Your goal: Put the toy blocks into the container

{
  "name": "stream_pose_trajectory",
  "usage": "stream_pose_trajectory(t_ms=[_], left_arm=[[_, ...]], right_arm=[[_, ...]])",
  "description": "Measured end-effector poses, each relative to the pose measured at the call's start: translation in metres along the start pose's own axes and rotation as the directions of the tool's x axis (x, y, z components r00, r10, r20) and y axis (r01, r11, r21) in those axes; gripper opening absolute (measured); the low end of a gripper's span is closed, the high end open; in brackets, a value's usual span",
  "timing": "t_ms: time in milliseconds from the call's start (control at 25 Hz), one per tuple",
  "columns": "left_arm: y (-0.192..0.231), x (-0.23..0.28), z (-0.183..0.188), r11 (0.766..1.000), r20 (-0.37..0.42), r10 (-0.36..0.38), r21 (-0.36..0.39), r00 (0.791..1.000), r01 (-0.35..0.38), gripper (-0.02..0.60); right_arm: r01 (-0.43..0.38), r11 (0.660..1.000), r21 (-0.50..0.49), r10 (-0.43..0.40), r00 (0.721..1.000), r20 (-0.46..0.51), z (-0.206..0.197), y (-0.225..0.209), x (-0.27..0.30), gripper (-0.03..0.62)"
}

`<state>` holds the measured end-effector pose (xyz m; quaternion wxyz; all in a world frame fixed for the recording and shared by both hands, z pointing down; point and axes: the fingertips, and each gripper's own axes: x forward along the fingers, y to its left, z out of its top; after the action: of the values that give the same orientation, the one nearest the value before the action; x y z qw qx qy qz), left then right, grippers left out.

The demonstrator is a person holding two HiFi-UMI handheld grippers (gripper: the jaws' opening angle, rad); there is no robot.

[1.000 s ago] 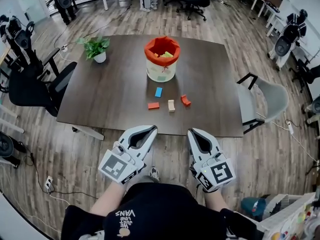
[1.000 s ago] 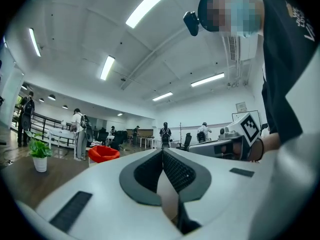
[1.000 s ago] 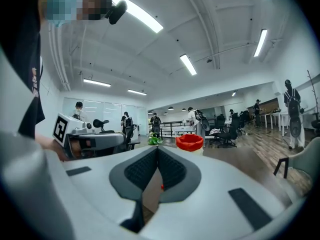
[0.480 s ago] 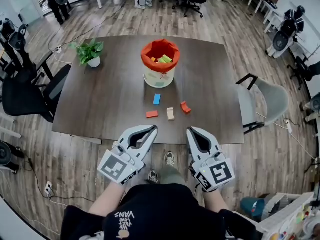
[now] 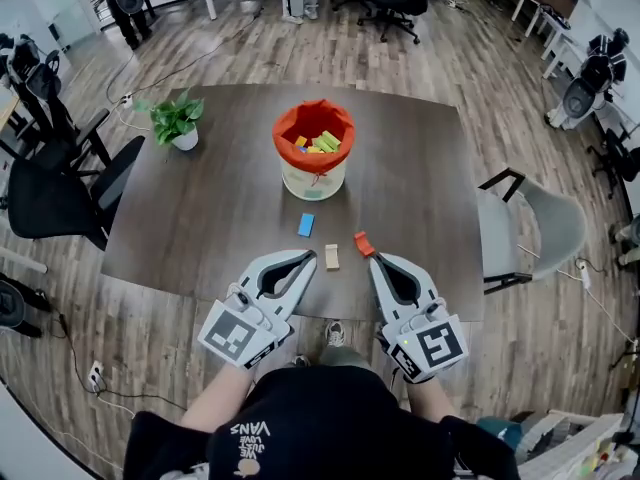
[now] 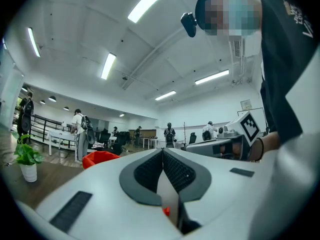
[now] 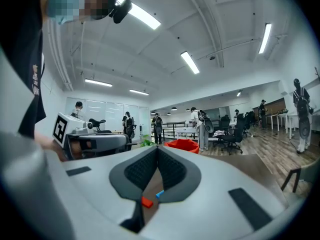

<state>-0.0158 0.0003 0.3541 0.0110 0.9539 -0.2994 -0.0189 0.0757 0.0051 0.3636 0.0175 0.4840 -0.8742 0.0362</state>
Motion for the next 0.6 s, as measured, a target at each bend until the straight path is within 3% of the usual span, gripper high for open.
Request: stream_pose_trajectory(t_ms=[360,600], left_arm=[[0.013,0.044,-0.005,0.999,0.018,0.053,0.010,0.998,-0.053,0.012],[0.022,0.061,-0.002,0.999,0.022,0.036,0.002,0.999,-0.036,0.012]], right_arm=[[-0.065,0.998,-0.025,0.065,0.998,-0.004,-0.001,-0.043,0.022,0.018],[-0.065,0.998,-0.027,0.065,0.998,-0.001,0.001,-0.053,0.035,0.018]])
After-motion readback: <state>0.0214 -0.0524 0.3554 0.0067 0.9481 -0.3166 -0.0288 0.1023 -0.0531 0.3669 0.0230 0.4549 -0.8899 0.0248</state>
